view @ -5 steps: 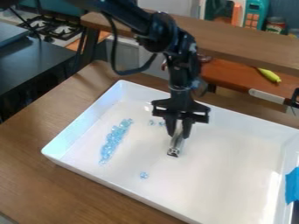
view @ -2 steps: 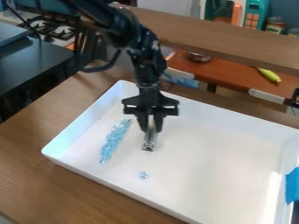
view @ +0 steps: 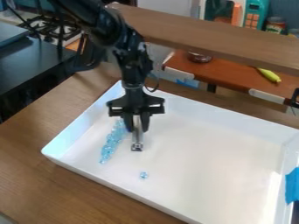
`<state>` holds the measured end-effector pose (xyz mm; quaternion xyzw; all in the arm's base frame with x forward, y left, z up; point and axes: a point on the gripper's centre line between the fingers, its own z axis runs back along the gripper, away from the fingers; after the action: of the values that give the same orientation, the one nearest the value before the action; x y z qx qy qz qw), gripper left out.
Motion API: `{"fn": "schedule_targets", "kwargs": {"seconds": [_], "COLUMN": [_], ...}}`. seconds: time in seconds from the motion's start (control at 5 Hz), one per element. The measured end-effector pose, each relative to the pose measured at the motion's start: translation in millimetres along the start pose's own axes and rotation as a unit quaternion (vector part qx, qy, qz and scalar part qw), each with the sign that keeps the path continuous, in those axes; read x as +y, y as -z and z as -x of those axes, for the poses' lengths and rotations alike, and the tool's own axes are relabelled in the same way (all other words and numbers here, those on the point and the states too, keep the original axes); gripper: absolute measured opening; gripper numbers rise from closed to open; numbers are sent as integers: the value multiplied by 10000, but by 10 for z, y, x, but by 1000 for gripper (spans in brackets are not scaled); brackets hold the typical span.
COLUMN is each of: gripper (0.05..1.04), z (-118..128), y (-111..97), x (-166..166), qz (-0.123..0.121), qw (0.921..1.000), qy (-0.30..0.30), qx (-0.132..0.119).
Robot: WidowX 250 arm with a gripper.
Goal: Sweep into pile
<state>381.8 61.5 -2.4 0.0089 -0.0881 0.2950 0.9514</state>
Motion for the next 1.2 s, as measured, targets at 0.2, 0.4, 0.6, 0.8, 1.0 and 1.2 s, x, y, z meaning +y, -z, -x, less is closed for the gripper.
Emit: {"fn": "schedule_targets", "kwargs": {"seconds": [0.2, 0.4, 0.6, 0.8, 1.0, 1.2], "gripper": [328, 328, 328, 328, 328, 328], "z": [51, 118, 170, 311, 552, 801], "y": [-10, -37, -132, -411, -592, -637], "x": [148, 253, 221, -23, -341, -659], "qz": [-208, -405, -312, 94, 510, 675], "qw": [9997, 9992, 9995, 9995, 9962, 9897], "qy": [-80, 8, 76, 277, 710, 1258], "qx": [18, 36, -19, -140, -3, 95]}}
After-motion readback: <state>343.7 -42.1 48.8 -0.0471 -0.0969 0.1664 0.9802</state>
